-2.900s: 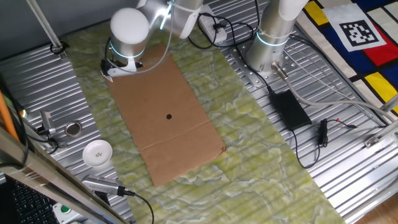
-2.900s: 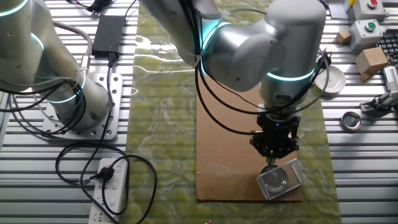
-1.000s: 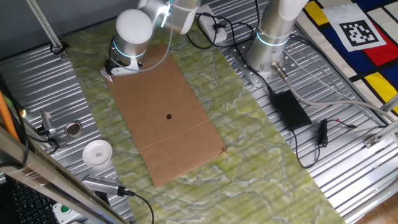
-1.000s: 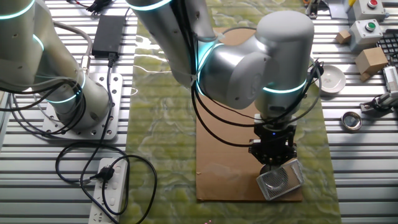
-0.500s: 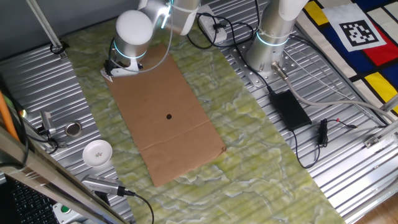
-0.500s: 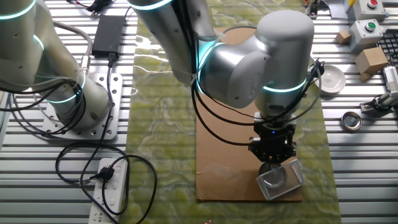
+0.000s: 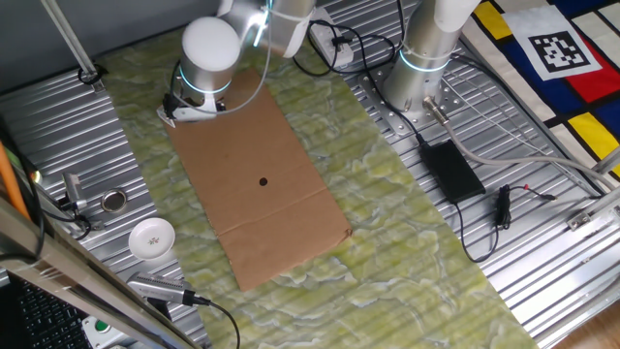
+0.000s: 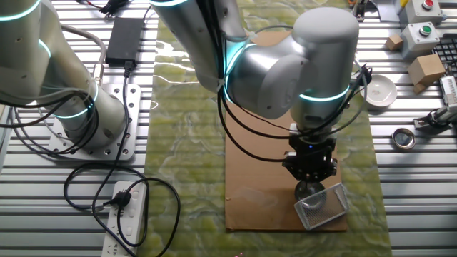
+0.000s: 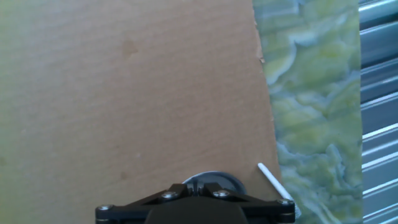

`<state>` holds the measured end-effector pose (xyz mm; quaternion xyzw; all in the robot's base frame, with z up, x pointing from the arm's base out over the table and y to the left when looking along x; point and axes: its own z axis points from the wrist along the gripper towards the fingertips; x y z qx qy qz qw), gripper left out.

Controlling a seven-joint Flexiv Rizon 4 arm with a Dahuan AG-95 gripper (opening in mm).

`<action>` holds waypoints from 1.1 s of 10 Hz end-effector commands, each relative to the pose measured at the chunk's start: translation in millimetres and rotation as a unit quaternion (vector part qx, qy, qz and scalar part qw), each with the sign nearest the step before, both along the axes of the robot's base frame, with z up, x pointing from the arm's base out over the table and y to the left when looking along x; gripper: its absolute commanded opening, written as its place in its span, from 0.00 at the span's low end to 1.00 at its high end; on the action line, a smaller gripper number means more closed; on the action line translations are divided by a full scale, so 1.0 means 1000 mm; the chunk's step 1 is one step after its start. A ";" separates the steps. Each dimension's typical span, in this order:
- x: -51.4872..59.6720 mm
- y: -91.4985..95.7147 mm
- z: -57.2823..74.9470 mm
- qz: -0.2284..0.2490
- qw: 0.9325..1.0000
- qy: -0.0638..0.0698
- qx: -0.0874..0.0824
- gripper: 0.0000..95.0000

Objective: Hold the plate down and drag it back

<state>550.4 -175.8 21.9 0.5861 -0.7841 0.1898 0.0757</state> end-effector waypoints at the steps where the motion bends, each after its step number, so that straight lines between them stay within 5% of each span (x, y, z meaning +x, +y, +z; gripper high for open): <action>1: -0.004 0.002 0.000 -0.017 1.000 -0.004 0.013 0.00; 7: -0.007 0.009 0.005 -0.052 0.998 -0.007 0.035 0.00; 11: -0.011 0.009 0.002 -0.092 0.993 -0.009 0.072 0.00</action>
